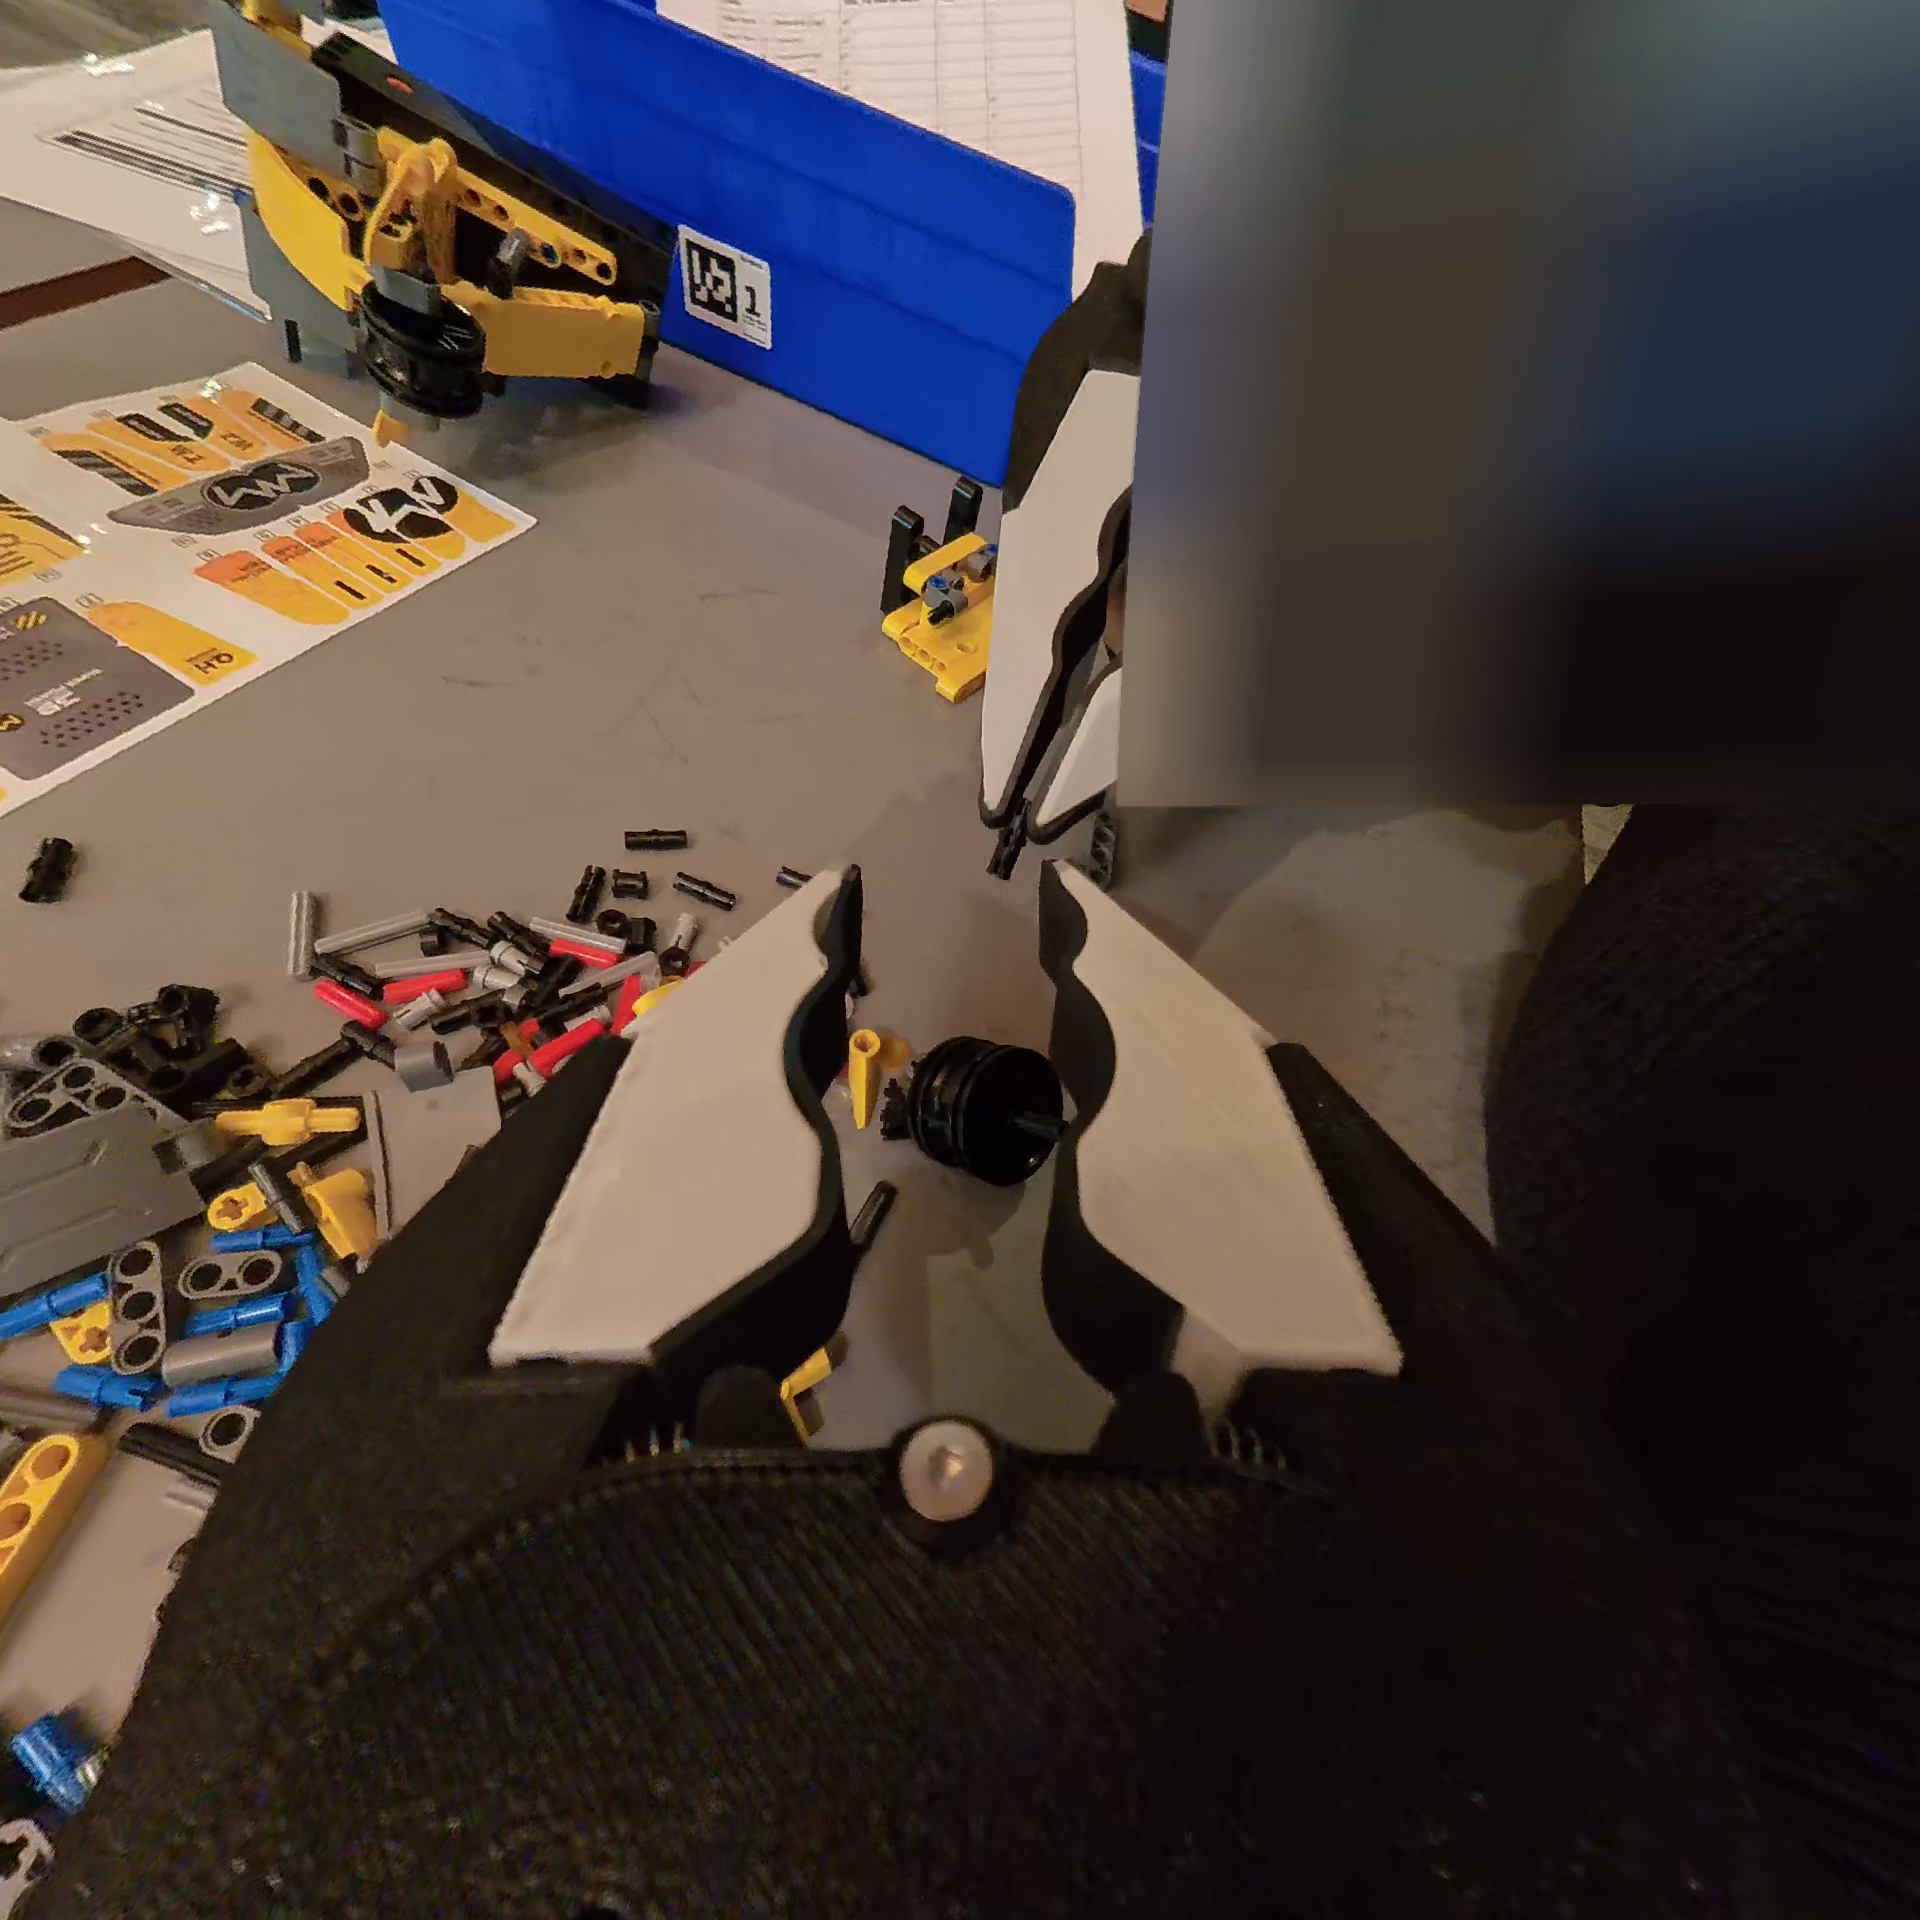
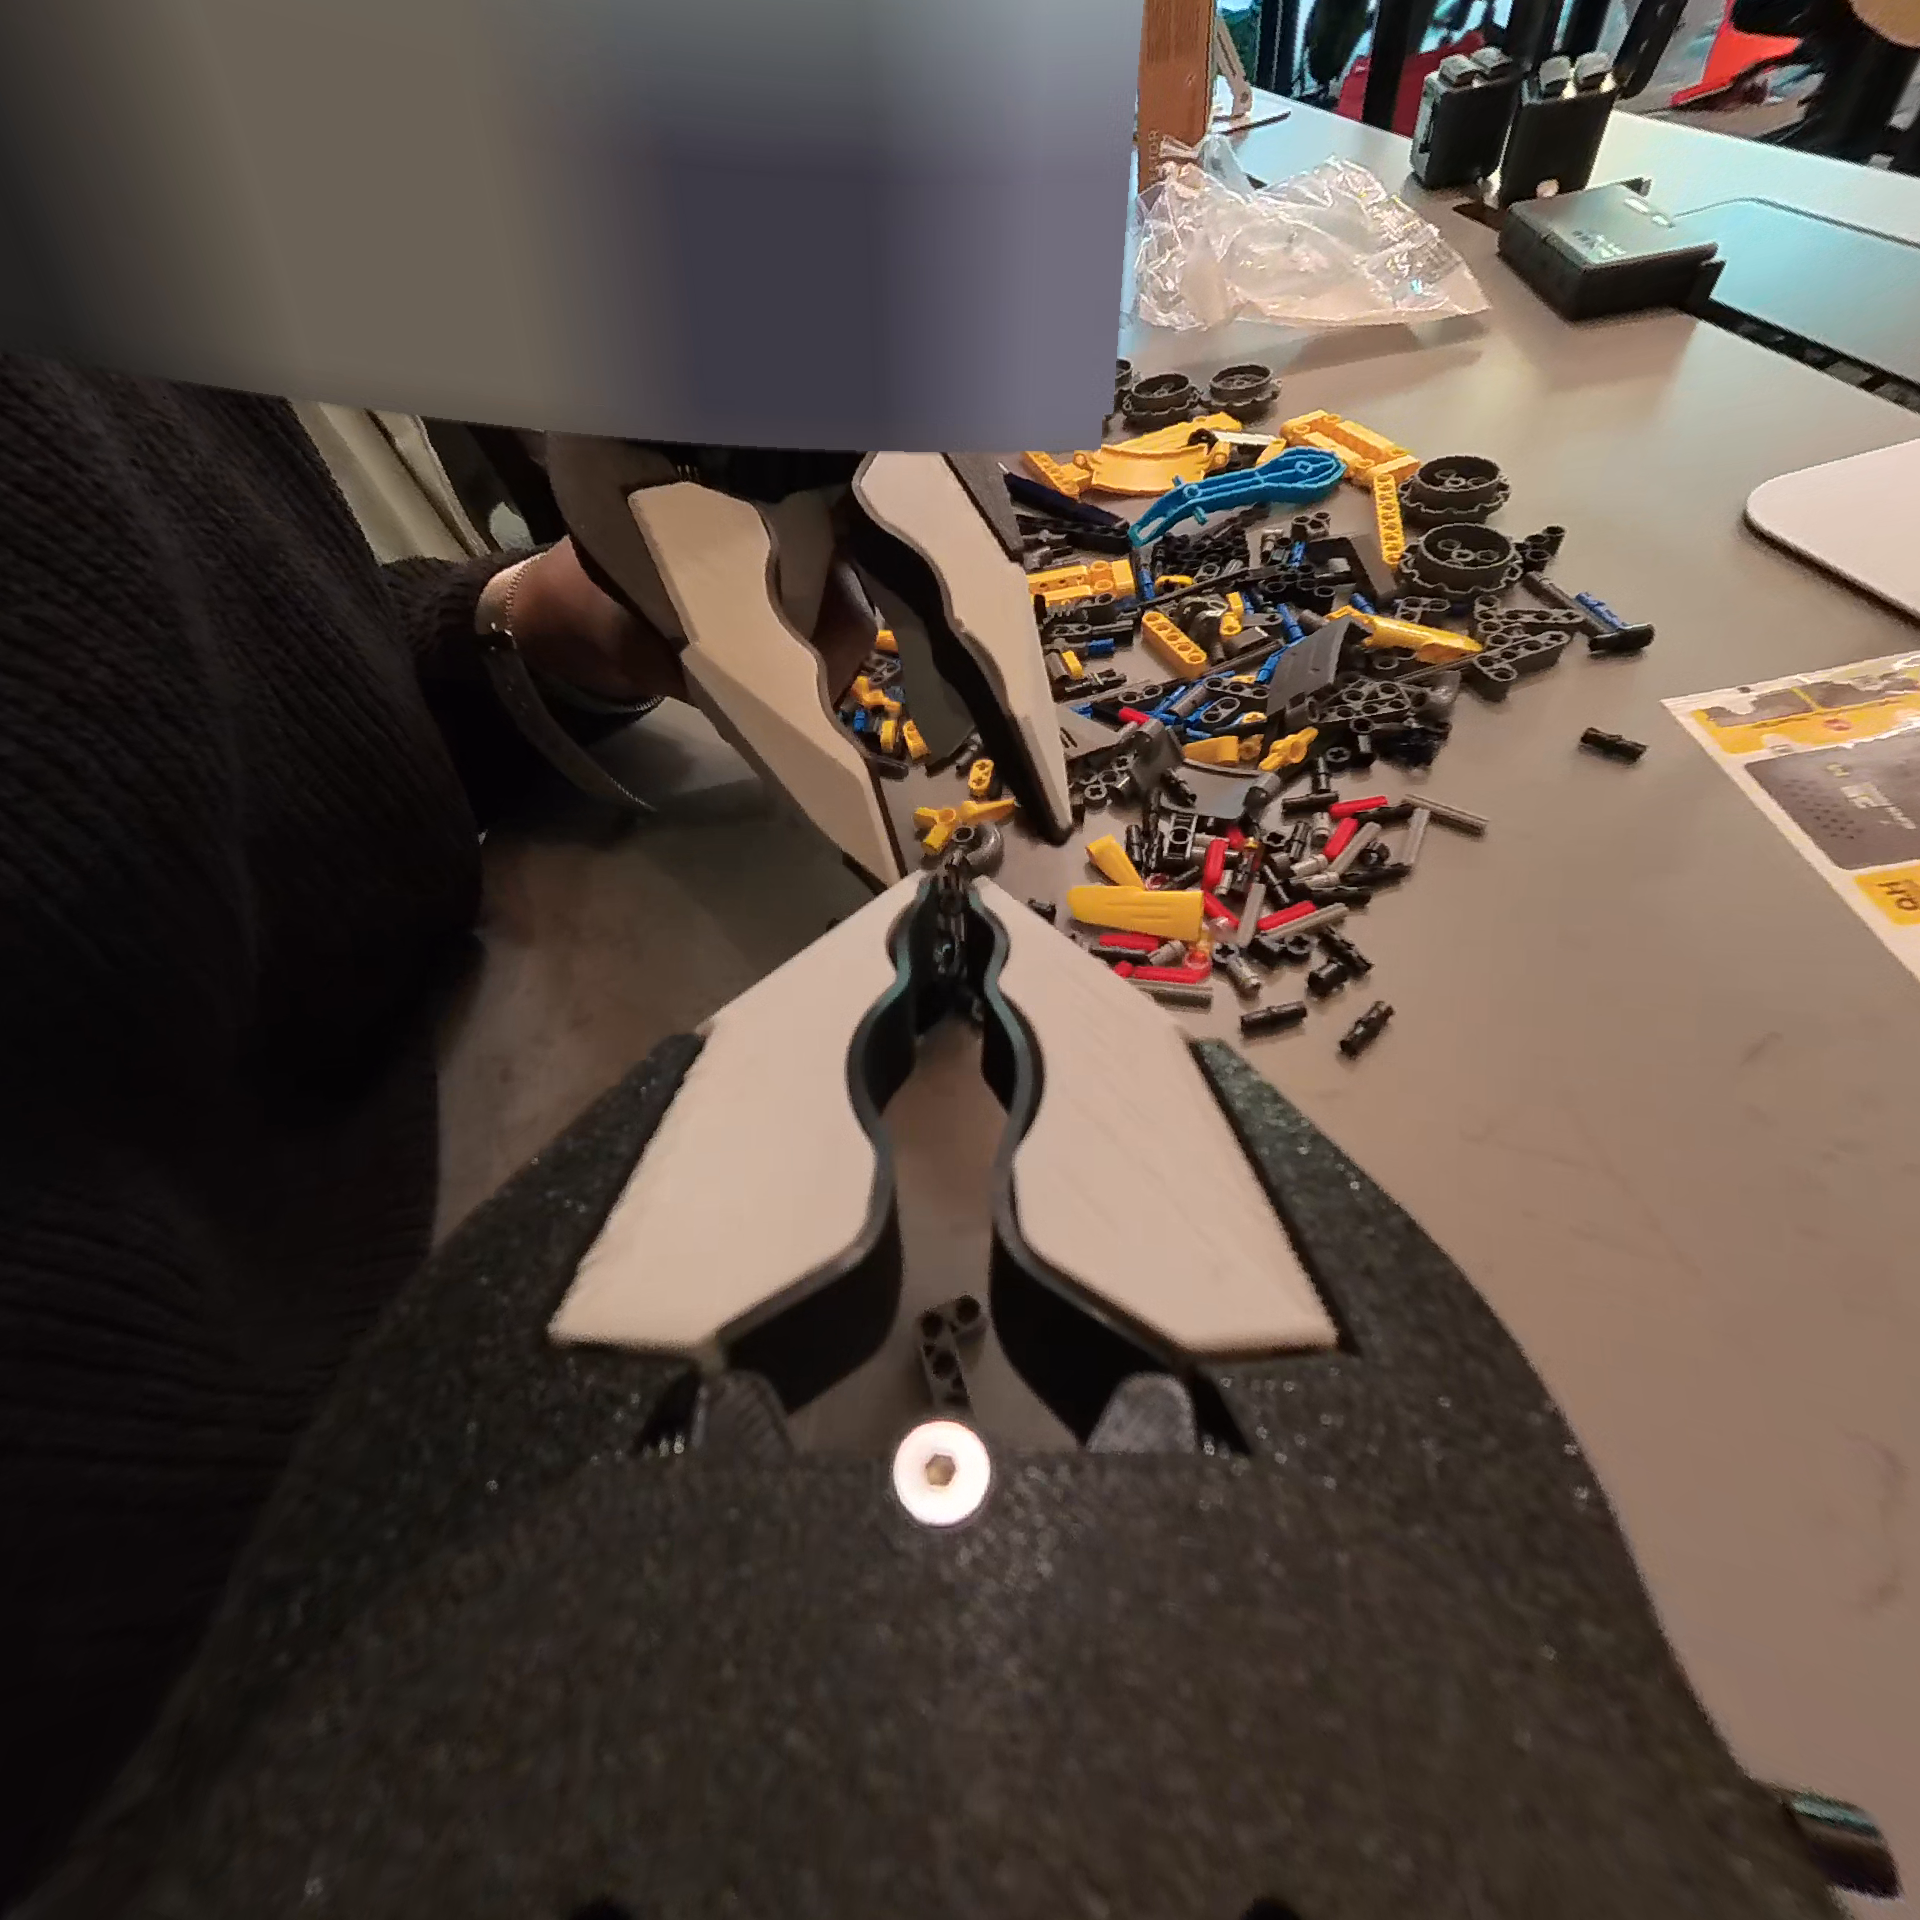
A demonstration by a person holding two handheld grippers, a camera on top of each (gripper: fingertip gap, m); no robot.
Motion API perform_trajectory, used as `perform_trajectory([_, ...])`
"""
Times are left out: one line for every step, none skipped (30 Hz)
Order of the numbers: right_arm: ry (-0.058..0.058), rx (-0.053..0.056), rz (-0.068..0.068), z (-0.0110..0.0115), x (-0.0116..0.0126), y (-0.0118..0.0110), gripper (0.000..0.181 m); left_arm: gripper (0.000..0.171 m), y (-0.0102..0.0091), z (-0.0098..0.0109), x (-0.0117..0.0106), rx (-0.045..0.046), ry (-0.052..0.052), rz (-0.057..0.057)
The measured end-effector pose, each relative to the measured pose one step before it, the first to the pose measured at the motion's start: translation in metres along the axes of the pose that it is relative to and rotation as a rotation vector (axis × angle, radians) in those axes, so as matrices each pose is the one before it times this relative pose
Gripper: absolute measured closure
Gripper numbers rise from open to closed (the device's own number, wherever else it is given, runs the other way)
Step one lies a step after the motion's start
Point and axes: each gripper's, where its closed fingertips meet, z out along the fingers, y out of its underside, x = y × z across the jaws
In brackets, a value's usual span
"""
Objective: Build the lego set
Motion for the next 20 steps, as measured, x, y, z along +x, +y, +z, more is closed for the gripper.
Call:
perform_trajectory([-0.0003,0.0027,0.0061,-0.00005,0.00020,-0.00021,0.177,0.140,-0.00069,-0.00054,-0.00013,0.00420,-0.0008,-0.0023])
perform_trajectory([0.0054,0.0018,0.0065,-0.00006,0.00086,-0.00031,0.178,0.140,-0.00056,-0.00040,-0.00012,0.00361,-0.0011,-0.0015])
perform_trajectory([0.0125,-0.0020,0.0076,-0.00019,0.00189,-0.00016,0.177,0.139,-0.00031,-0.00037,-0.00011,0.00236,-0.0009,-0.0006])
perform_trajectory([0.0195,-0.0092,0.0065,-0.00067,0.00300,0.00037,0.177,0.139,-0.00036,-0.00021,-0.00023,0.00136,-0.0021,0.0009])
perform_trajectory([0.0245,-0.0092,-0.0015,-0.00170,0.00371,-0.00023,0.178,0.139,0.00016,-0.00006,-0.00086,-0.00042,-0.0051,0.0008])
perform_trajectory([0.0331,-0.0047,-0.0081,-0.00341,0.00496,-0.00134,0.178,0.139,0.00046,-0.00005,-0.00098,-0.00252,-0.0052,0.0000])
perform_trajectory([0.0364,-0.0019,-0.0093,-0.00501,0.00547,-0.00231,0.178,0.139,0.00068,-0.00002,-0.00085,-0.00248,-0.0048,-0.0006])
perform_trajectory([0.0309,-0.0012,-0.0073,-0.00622,0.00483,-0.00255,0.178,0.139,0.00037,-0.00014,-0.00070,-0.00116,-0.0042,-0.0010])
perform_trajectory([0.0223,-0.0006,-0.0092,-0.00671,0.00353,-0.00201,0.178,0.139,0.00002,-0.00018,-0.00008,0.00090,-0.0020,-0.0010])
perform_trajectory([0.0253,-0.0023,-0.0153,-0.00708,0.00336,-0.00079,0.178,0.139,-0.00033,0.00001,0.00059,0.00303,0.0012,0.0011])
perform_trajectory([0.0262,-0.0113,-0.0191,-0.00645,0.00332,0.00138,0.178,0.140,-0.00010,0.00022,0.00050,0.00085,0.0013,0.0015])
perform_trajectory([0.0105,-0.0204,-0.0203,-0.00492,0.00078,0.00387,0.178,0.140,0.00067,0.00064,0.00015,-0.00440,0.0002,0.0013])
perform_trajectory([-0.0048,-0.0264,-0.0175,-0.00287,-0.00185,0.00628,0.178,0.140,0.00129,0.00091,-0.00015,-0.00749,-0.0010,0.0012])
perform_trajectory([-0.0152,-0.0341,-0.0110,-0.00055,-0.00341,0.00840,0.178,0.140,0.00150,0.00095,-0.00031,-0.00910,-0.0009,0.0014])
perform_trajectory([-0.0256,-0.0433,-0.0100,0.00126,-0.00523,0.01015,0.178,0.140,0.00121,0.00081,-0.00016,-0.00743,-0.0014,0.0018])
perform_trajectory([-0.0179,-0.0483,-0.0157,0.00203,-0.00438,0.01057,0.178,0.140,0.00058,0.00055,-0.00009,-0.00433,-0.0017,0.0023])
perform_trajectory([-0.0195,-0.0376,-0.0172,0.00191,-0.00479,0.00859,0.177,0.140,0.00014,0.00029,-0.00024,-0.00125,-0.0018,0.0026])
perform_trajectory([-0.0329,-0.0207,-0.0088,0.00145,-0.00634,0.00523,0.178,0.140,0.00007,0.00018,-0.00044,0.00045,-0.0018,0.0011])
perform_trajectory([-0.0379,-0.0085,0.0017,0.00139,-0.00640,0.00266,0.178,0.140,0.00035,0.00022,-0.00066,-0.00040,-0.0006,-0.0020])
perform_trajectory([-0.0352,-0.0059,0.0054,0.00137,-0.00561,0.00181,0.178,0.140,0.00063,0.00043,-0.00065,-0.00161,0.0010,-0.0046])
